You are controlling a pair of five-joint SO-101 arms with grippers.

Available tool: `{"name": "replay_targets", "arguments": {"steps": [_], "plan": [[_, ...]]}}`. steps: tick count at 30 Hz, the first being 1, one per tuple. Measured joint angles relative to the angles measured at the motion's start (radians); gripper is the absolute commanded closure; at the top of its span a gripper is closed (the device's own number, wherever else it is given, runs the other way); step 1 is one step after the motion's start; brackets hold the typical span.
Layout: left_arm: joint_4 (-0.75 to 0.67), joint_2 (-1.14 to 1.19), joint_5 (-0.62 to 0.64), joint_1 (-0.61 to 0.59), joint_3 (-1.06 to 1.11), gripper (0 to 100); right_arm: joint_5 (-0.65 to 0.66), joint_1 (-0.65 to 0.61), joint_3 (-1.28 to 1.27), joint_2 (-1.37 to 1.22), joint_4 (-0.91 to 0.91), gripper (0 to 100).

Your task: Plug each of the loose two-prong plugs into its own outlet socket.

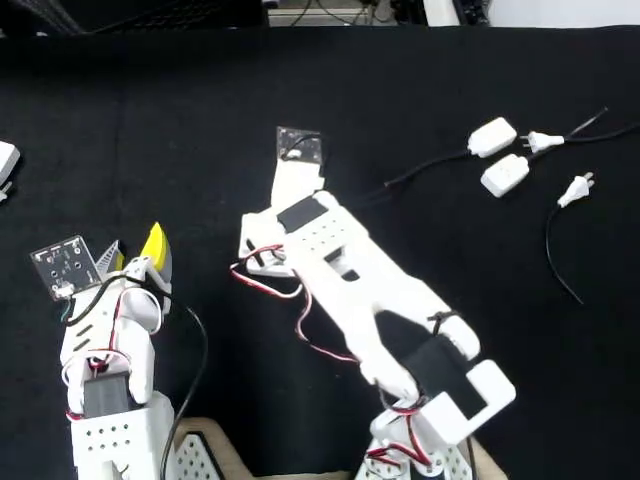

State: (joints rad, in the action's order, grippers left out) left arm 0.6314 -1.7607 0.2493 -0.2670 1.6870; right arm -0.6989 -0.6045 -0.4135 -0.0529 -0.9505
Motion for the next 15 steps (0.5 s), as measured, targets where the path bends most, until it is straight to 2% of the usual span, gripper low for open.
{"name": "replay_targets", "arguments": {"steps": [10, 15], "plan": [[0.000, 0.000, 0.000, 0.000, 0.000, 78, 0.000, 0.002, 0.017, -0.049, 0.025, 98.6], [0.000, 0.000, 0.000, 0.000, 0.000, 78, 0.000, 0.009, 0.028, -0.054, -0.025, 98.6]]}}
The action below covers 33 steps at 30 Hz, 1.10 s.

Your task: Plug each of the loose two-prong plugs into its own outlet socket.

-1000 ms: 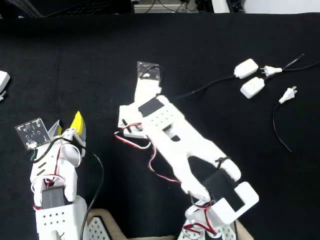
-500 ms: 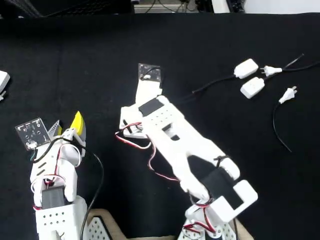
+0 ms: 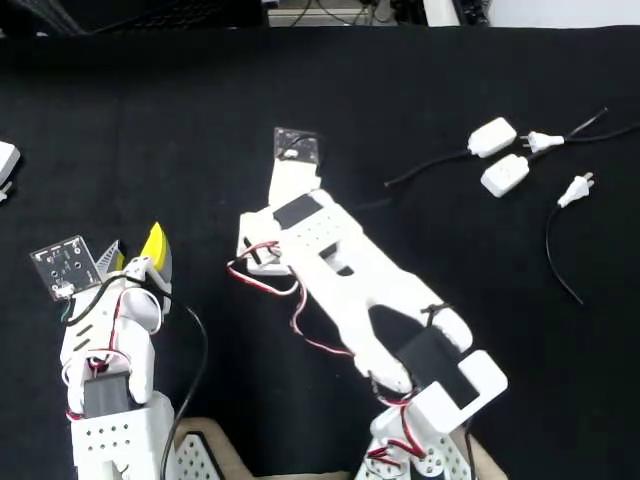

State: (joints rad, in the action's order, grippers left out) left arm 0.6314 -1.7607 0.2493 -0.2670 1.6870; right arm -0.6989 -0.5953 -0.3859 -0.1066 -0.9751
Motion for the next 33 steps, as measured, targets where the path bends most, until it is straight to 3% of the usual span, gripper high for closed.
{"name": "replay_targets", "arguments": {"steps": [33], "plan": [[0.000, 0.000, 0.000, 0.000, 0.000, 78, 0.296, 0.367, -0.018, 0.003, -0.127, 98.7]]}}
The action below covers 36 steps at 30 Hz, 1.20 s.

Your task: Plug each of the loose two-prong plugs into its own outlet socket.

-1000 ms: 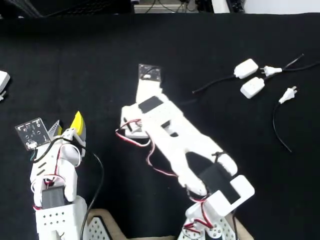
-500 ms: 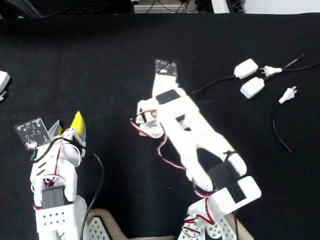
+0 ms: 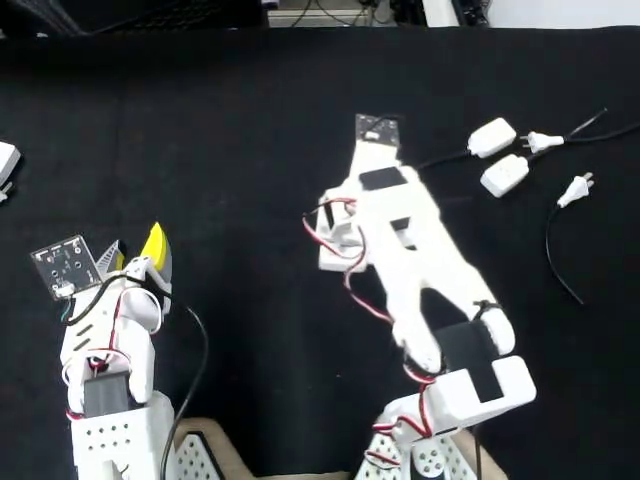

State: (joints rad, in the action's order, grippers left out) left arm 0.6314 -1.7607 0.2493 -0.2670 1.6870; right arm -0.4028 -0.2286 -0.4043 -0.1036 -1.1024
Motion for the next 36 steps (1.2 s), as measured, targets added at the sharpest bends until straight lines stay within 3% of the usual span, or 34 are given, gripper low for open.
{"name": "replay_targets", "arguments": {"steps": [13, 19, 36], "plan": [[0.000, 0.000, 0.000, 0.000, 0.000, 78, 0.061, 0.003, -0.158, 0.098, 0.114, 98.7], [0.000, 0.000, 0.000, 0.000, 0.000, 78, 0.141, 0.061, -0.258, 0.143, 0.175, 98.7], [0.000, 0.000, 0.000, 0.000, 0.000, 78, 0.157, 0.121, -0.261, 0.132, 0.140, 98.7]]}}
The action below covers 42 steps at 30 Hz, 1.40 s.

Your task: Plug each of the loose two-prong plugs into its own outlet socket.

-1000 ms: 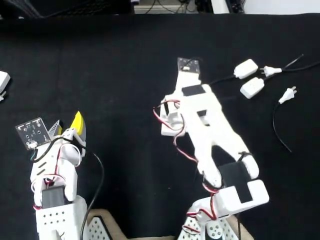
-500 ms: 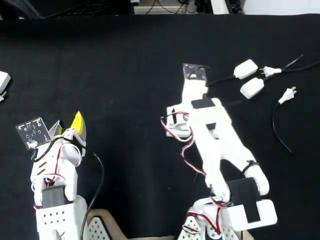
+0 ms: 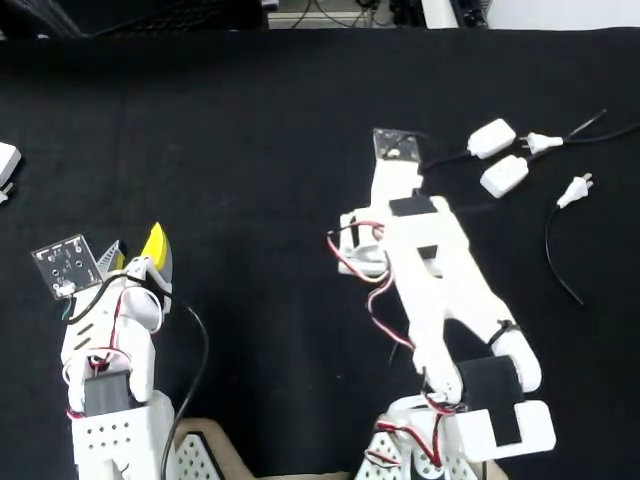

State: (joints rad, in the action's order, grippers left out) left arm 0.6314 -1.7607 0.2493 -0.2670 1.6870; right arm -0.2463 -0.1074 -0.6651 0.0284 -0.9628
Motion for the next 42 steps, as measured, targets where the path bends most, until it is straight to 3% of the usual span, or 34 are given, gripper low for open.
{"name": "replay_targets", "arguments": {"steps": [8, 14, 24, 33, 38, 42], "plan": [[0.000, 0.000, 0.000, 0.000, 0.000, 78, 0.097, 0.120, -0.021, 0.000, -0.002, 98.7], [0.000, 0.000, 0.000, 0.000, 0.000, 78, 0.160, 0.138, -0.043, 0.002, -0.002, 98.7], [0.000, 0.000, 0.000, 0.000, 0.000, 78, 0.313, 0.393, -0.074, 0.000, -0.023, 98.7], [0.000, 0.000, 0.000, 0.000, 0.000, 78, 0.334, 0.405, -0.074, 0.000, -0.026, 98.2], [0.000, 0.000, 0.000, 0.000, 0.000, 78, 0.430, 0.405, -0.074, 0.000, -0.026, 98.1], [0.000, 0.000, 0.000, 0.000, 0.000, 77, 0.460, 0.407, -0.072, 0.000, -0.052, 85.2]]}}
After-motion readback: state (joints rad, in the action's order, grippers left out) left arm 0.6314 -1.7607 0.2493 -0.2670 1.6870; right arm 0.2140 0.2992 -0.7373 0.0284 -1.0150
